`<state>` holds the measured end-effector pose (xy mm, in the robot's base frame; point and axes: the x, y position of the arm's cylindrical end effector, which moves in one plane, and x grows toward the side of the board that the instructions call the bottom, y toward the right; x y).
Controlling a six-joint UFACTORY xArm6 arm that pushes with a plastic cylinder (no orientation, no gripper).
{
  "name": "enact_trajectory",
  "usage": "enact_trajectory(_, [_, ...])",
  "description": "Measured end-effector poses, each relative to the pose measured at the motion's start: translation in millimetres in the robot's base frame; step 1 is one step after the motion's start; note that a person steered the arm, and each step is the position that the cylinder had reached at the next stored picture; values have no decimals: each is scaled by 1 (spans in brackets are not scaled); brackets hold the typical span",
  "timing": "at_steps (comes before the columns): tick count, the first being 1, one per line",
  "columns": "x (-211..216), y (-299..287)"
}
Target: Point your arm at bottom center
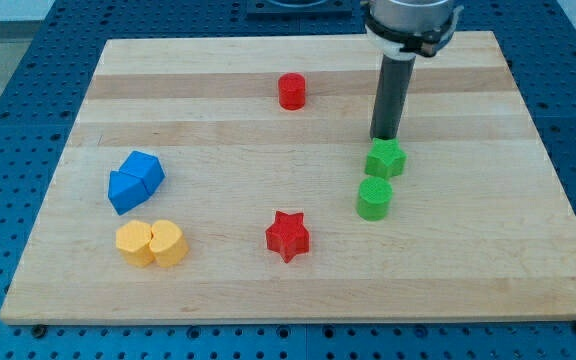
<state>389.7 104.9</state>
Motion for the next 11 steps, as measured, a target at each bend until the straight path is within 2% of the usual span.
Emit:
enact_trajectory(1, [11,30])
enact_trajectory(2, [79,38])
enact_trajectory(5, [67,32])
enact_trajectory(7, [99,26])
enact_trajectory(11, [103,-20])
